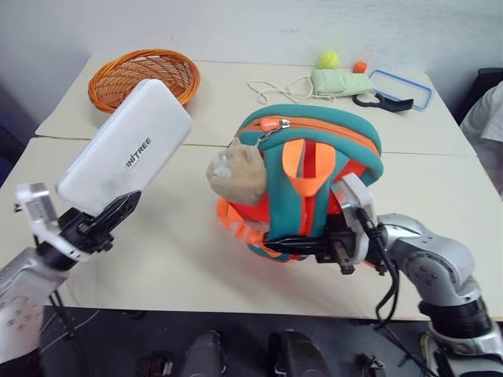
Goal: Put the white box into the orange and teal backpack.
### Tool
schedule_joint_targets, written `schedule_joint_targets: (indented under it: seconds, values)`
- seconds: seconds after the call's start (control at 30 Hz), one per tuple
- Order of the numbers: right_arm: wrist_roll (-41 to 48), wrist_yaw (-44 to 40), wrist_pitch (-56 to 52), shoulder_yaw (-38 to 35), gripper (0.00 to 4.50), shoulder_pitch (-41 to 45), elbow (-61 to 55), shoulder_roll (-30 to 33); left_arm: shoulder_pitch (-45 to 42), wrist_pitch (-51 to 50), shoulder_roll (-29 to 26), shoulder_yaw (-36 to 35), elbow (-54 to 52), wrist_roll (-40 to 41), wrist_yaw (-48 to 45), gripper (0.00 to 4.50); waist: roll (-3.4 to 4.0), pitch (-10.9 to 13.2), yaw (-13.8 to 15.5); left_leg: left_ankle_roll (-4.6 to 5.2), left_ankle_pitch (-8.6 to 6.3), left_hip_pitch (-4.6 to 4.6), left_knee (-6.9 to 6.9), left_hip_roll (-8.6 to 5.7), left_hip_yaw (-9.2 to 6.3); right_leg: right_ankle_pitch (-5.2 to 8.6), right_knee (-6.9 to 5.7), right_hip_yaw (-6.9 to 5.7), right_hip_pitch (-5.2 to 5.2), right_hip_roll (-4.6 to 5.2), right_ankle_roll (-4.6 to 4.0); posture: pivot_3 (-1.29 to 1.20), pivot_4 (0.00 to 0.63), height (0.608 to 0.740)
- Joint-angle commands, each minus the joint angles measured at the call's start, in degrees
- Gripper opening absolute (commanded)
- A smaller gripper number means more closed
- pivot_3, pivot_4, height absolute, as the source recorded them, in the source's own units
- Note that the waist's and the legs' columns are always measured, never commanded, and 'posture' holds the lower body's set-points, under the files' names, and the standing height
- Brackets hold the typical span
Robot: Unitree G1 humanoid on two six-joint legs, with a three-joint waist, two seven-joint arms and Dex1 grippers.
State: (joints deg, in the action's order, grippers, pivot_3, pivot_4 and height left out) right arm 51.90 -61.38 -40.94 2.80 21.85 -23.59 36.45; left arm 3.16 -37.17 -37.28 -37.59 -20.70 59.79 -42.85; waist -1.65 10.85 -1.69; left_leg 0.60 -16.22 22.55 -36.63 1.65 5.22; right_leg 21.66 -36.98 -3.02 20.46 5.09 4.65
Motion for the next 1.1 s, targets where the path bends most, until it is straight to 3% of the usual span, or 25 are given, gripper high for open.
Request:
schedule_joint_targets:
  seconds: [0.03,0.23,0.5,0.63,0.8,0.9,1.0,1.1]
  values:
    - [-1.5,0.5,1.4,-1.4,0.04,1.5,2.1,-0.6,1.3,-0.7,-2.9,-2.0,-8.0,4.2,-0.7,1.40,0.02,0.0,0.0,0.00,0.00,-0.05,0.00,0.00,0.01,0.00,-0.01,0.00,-0.04,0.00,0.00,0.00,0.150,0.740]
    - [-4.3,-4.4,2.3,-1.3,0.04,1.9,5.4,2.8,-3.6,1.2,-8.0,5.5,-8.3,-1.6,-3.5,1.40,0.10,0.0,0.3,0.06,0.04,-0.14,0.02,-0.02,-0.02,0.00,-0.22,-0.02,-0.04,0.00,-0.01,0.00,0.150,0.740]
    - [-5.9,-4.7,2.6,-2.0,0.04,0.5,5.4,3.0,-12.3,4.3,-8.1,14.9,-4.4,-8.4,-5.9,1.40,0.10,0.1,0.1,-0.10,0.12,-0.08,0.08,-0.02,0.06,-0.01,-0.10,-0.01,0.01,-0.02,0.00,0.00,0.150,0.740]
    - [-6.3,-3.8,3.3,-2.3,0.04,-0.1,5.5,2.1,-13.9,4.0,-14.4,19.7,-2.1,-11.7,-14.7,1.40,0.10,0.1,0.1,-0.09,0.11,-0.05,0.08,-0.02,0.06,-0.01,-0.06,-0.01,0.02,-0.03,0.00,0.00,0.150,0.740]
    - [-8.0,-4.4,5.0,-2.1,0.04,-0.9,6.0,1.9,-19.6,7.5,-22.7,27.5,5.2,-21.9,-22.1,1.40,0.13,0.1,0.2,-0.10,0.14,-0.05,0.07,-0.03,0.07,-0.01,-0.07,-0.01,0.03,-0.03,0.00,0.00,0.150,0.740]
    - [-8.6,-4.3,5.7,-2.2,0.04,-0.7,6.6,1.1,-25.8,7.5,-22.2,32.6,8.9,-25.9,-21.5,1.40,0.14,0.1,0.2,-0.11,0.14,-0.09,0.07,-0.03,0.08,-0.01,-0.14,0.01,0.02,-0.03,0.00,0.00,0.150,0.740]
    - [-9.8,-4.1,6.8,-1.5,0.04,-0.6,7.3,0.3,-35.4,5.3,-21.6,43.3,9.9,-35.9,-19.3,1.40,0.13,0.1,0.5,-0.13,0.17,-0.09,0.07,-0.02,0.07,-0.01,-0.21,0.00,0.04,-0.06,0.00,0.00,0.150,0.740]
    - [-10.0,-3.3,6.8,-0.7,0.04,-0.5,6.9,-1.1,-46.9,-1.4,-12.2,48.2,9.8,-34.3,-15.8,1.40,0.12,0.1,1.3,-0.10,0.16,-0.09,0.00,-0.08,0.09,-0.01,-0.30,0.02,0.01,-0.06,0.01,0.00,0.150,0.740]
